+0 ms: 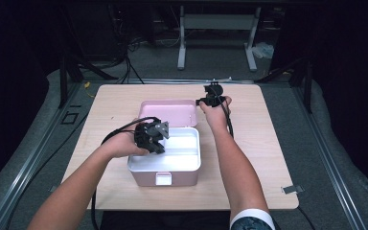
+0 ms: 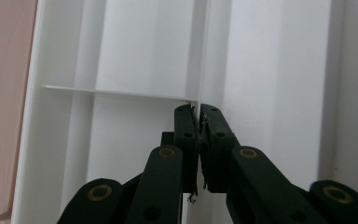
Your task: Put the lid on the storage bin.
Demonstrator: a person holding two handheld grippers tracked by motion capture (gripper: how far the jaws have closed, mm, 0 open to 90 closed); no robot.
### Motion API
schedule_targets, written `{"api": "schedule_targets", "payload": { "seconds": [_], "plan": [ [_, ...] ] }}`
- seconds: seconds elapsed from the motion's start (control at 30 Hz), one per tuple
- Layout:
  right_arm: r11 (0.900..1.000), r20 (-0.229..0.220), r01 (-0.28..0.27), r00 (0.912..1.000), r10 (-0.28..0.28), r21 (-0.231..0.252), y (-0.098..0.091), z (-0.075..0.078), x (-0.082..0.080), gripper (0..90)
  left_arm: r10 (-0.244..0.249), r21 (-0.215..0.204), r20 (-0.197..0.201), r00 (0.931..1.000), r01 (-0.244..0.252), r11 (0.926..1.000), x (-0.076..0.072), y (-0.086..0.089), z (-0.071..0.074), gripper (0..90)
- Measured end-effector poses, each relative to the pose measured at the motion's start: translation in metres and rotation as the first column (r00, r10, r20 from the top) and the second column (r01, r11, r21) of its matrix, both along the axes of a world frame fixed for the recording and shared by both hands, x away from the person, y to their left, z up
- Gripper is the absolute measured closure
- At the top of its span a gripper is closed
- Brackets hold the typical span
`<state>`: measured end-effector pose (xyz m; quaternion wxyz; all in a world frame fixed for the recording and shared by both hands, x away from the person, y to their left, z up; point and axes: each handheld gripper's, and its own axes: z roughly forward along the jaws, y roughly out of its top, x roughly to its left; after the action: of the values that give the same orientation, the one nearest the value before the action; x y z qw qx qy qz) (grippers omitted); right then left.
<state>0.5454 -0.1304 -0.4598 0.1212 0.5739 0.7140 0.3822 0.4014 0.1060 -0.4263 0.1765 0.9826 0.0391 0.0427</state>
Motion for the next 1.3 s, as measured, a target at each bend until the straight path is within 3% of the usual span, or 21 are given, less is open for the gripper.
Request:
{"api": "schedule_targets", "payload": {
  "seconds": [0.1, 0.17, 0.23, 0.27, 0.33, 0.37, 0.4, 0.5, 0.53, 0.63, 0.77, 0.9, 0.93, 0.97, 1.03, 1.3],
  "plan": [
    [0.9999, -0.008, -0.017, 0.9998, 0.017, 0.001, 0.006, 0.0, 0.001, 64.1, 0.0, 0.0, 0.0, 1.0, 0.0, 1.0, 0.0, 0.0, 0.0, 86.1],
    [0.9989, -0.037, -0.046, 0.9982, 0.046, 0.001, 0.009, -0.001, 0.002, 63.8, 0.0, -0.001, -0.001, 1.0, 0.0, 1.0, 0.0, 0.0, 0.0, 86.1],
    [0.9993, -0.032, -0.035, 0.9989, 0.035, -0.01, 0.013, -0.004, 0.002, 63.8, -0.002, 0.0, 0.002, 1.0, 0.002, 1.0, 0.0, 0.0, 0.0, 86.1],
    [0.999, -0.061, -0.039, 0.9974, 0.038, -0.021, 0.017, -0.008, 0.003, 63.8, -0.001, 0.0, 0.003, 1.0, 0.001, 1.0, 0.0, 0.0, 0.0, 86.1],
    [0.999, -0.06, -0.039, 0.9975, 0.037, -0.023, 0.018, -0.009, 0.004, 63.9, -0.002, -0.001, 0.003, 1.0, 0.002, 1.0, 0.0, 0.0, 0.0, 86.1],
    [0.9983, -0.096, -0.056, 0.9939, 0.055, -0.013, 0.019, -0.012, 0.004, 65.4, 0.0, -0.003, 0.006, 1.0, 0.0, 1.0, 0.0, 0.0, 0.0, 86.1],
    [0.9992, -0.08, -0.035, 0.9962, 0.033, -0.02, 0.021, -0.015, 0.005, 66.0, 0.0, -0.005, 0.004, 1.0, 0.0, 1.0, 0.0, 0.001, 0.0, 86.1],
    [0.9989, -0.132, -0.047, 0.9902, 0.046, 0.0, 0.02, -0.016, 0.005, 67.6, 0.0, -0.008, 0.002, 1.0, 0.0, 1.0, 0.0, 0.001, 0.0, 86.2],
    [0.9999, -0.117, -0.017, 0.993, 0.017, -0.001, 0.021, -0.018, 0.005, 68.1, 0.001, -0.009, -0.001, 1.0, -0.001, 1.0, 0.0, 0.001, -0.001, 86.2],
    [0.9999, -0.142, -0.01, 0.9898, 0.011, 0.009, 0.02, -0.016, 0.004, 72.9, 0.002, -0.01, -0.002, 1.0, -0.002, 1.0, 0.0, 0.001, -0.001, 86.2],
    [0.9999, -0.129, 0.015, 0.9915, -0.015, -0.005, 0.021, -0.014, 0.002, 75.3, -0.001, -0.008, -0.001, 1.0, 0.001, 1.0, 0.0, 0.001, 0.0, 86.2],
    [0.9993, -0.148, -0.009, 0.989, 0.003, -0.036, 0.023, -0.007, -0.001, 77.6, -0.001, -0.006, 0.006, 1.0, 0.001, 1.0, 0.0, 0.001, 0.0, 86.1],
    [0.9973, -0.111, 0.033, 0.9931, -0.04, -0.066, 0.027, -0.008, -0.002, 78.1, -0.002, -0.006, 0.005, 1.0, 0.002, 1.0, -0.001, 0.0, 0.0, 86.1],
    [0.9958, -0.103, 0.045, 0.9932, -0.053, -0.08, 0.028, -0.007, -0.003, 78.4, -0.001, -0.006, 0.006, 1.0, 0.001, 1.0, -0.001, 0.0, 0.0, 86.1],
    [0.9974, -0.11, 0.015, 0.9936, -0.022, -0.07, 0.027, -0.004, -0.004, 79.1, -0.001, -0.006, 0.007, 1.0, 0.001, 1.0, -0.001, 0.001, 0.0, 86.1],
    [0.9968, -0.044, 0.03, 0.9984, -0.034, -0.074, 0.028, 0.008, -0.01, 81.0, 0.002, -0.019, 0.004, 1.0, -0.002, 0.9998, -0.001, 0.002, -0.001, 86.0]
  ]
}}
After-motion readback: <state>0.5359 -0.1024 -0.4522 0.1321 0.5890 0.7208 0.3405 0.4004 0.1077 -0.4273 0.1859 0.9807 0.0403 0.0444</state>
